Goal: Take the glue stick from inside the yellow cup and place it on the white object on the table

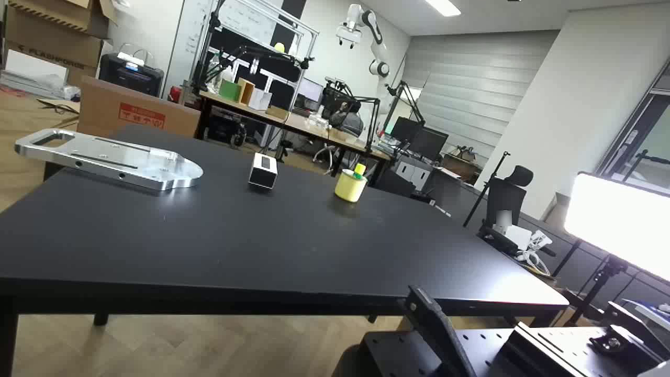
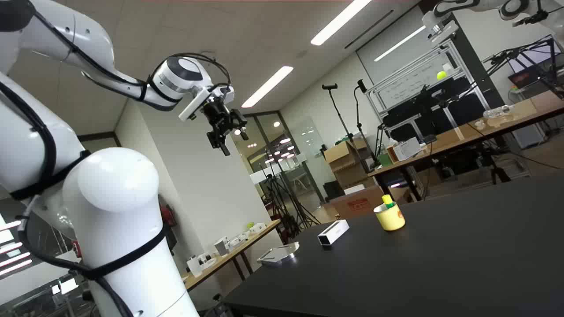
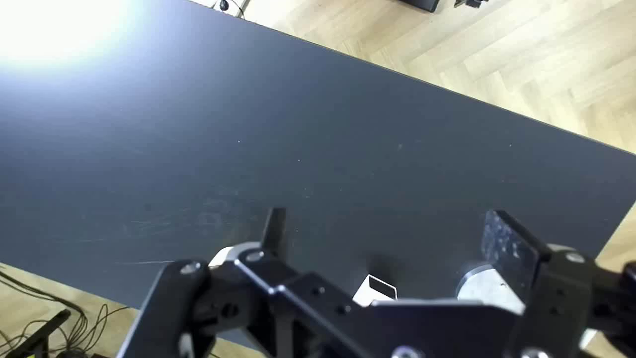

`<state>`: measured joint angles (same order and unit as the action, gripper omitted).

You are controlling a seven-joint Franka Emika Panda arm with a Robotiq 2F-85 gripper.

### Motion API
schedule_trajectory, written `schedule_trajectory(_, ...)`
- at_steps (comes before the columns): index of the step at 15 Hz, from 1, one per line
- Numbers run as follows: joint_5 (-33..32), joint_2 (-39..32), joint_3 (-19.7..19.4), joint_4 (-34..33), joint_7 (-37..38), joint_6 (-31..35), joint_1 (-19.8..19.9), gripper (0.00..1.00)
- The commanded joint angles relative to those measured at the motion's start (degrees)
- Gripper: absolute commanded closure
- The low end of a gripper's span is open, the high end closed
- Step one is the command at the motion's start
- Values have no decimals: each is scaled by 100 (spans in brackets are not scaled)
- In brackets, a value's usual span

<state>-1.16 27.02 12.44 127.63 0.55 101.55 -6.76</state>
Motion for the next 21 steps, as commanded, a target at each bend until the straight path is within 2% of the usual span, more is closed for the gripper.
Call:
schedule_trajectory(1,-43,-17,-87,-12,42,-3,-109,0)
schedule_trajectory(11,-42,-15,-87,-13,41,3,-109,0)
schedule_trajectory(14,-433,-493,-348,-182,-393,594,86,0)
schedule_trajectory(17,-767,-1260,-787,-444,-1008,1479,308,0)
schedule_trajectory(21,-708,-2490,-1287,-1058,-1703,2509,596,0)
